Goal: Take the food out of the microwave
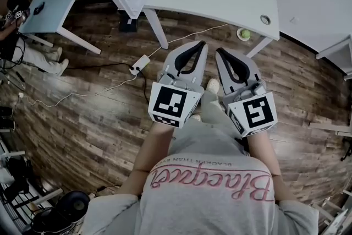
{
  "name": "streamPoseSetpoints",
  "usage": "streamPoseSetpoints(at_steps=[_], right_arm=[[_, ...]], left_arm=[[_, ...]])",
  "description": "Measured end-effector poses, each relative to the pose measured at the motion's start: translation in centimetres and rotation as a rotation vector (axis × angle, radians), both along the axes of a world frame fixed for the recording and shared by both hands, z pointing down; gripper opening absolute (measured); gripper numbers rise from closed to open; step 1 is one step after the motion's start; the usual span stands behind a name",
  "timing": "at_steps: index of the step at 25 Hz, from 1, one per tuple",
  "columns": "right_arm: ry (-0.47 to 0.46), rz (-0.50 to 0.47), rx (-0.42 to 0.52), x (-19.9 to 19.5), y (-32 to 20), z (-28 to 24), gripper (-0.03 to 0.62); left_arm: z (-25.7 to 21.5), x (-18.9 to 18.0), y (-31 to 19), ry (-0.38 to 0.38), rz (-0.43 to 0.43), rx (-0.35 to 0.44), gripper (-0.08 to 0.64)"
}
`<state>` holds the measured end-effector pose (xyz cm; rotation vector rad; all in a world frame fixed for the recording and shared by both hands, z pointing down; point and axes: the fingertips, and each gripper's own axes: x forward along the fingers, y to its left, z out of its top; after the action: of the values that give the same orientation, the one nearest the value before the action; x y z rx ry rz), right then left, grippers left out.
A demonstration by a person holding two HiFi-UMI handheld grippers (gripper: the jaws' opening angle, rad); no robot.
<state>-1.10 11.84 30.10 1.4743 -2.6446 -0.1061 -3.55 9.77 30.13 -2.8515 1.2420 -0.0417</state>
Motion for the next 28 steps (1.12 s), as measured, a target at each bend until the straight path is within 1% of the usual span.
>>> streamPoseSetpoints(at_steps=[4,12,23,28], right_arm=[[-0.013,-0.012,0.001,0.4,-1.9,0.2,0.012],[-0.024,-0.046,0.0,1.4,-7.8,0.1,0.011],[-0.02,-0.1,-0.006,4.6,-18.3,-0.5,0.012],[-0.022,-0.121,-0.032,6.6,-22.7,-0.1,0.011]], left_arm=[[0.1,0.5,-1.6,-0.012,-0.002,0.007,0.005],[0.2,1.3,-7.2,-0.023,-0.034,0.0,0.005],[0.0,4.0,-17.5,-0.022,-0.1,-0.014,0.005],[0.4,5.5,-21.9,-0.021,-0.133,-0.035,0.005]])
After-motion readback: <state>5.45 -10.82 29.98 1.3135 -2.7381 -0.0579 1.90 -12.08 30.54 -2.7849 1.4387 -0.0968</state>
